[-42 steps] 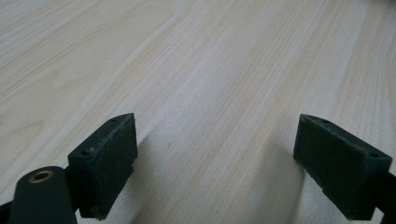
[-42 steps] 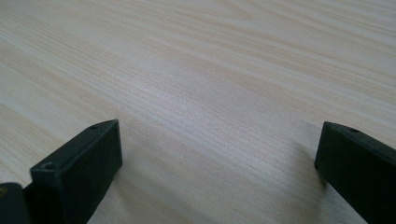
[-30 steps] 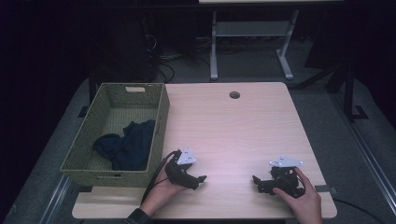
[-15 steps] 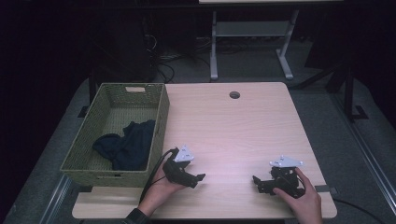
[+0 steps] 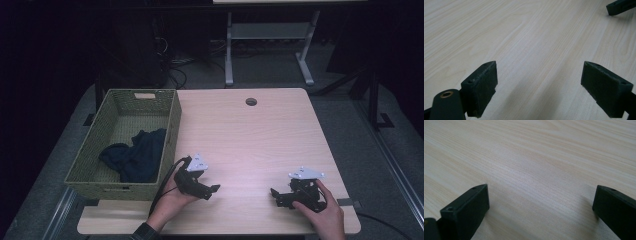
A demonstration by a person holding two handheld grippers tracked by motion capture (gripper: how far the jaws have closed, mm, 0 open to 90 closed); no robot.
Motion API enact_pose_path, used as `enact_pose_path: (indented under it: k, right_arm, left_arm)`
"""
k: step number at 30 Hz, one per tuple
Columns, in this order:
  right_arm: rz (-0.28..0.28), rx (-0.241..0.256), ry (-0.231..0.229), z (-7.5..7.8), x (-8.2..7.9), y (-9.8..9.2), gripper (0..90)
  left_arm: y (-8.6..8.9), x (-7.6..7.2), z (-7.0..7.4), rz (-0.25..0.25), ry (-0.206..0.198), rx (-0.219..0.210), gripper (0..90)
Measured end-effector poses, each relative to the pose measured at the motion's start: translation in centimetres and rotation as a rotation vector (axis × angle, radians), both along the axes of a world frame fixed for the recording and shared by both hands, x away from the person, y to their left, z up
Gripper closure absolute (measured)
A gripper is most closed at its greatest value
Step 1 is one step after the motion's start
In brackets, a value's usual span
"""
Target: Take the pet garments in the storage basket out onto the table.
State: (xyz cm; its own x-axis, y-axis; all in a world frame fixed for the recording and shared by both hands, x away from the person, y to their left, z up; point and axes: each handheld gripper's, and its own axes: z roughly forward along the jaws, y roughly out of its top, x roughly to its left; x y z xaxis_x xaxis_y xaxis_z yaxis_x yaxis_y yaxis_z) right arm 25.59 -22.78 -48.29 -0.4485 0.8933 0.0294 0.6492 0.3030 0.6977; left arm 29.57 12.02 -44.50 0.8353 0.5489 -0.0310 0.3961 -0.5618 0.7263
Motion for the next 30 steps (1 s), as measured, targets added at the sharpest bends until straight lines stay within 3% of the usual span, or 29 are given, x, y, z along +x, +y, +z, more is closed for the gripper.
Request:
enact_pose_path:
  k: [13,19,30]
  right_arm:
    - [0.0,0.0,0.0,0.0,0.0,0.0,0.4]
    - [0.0,0.0,0.001,0.0,0.0,0.0,0.4]
    - [0.0,-0.001,0.001,0.0,0.0,0.0,0.4]
  left_arm:
    - [0.0,0.2,0.9,-0.005,-0.004,-0.014,13.2]
    - [0.0,0.3,1.6,-0.001,0.004,-0.046,13.2]
    - [0.0,0.4,2.7,-0.03,-0.009,-0.042,13.2]
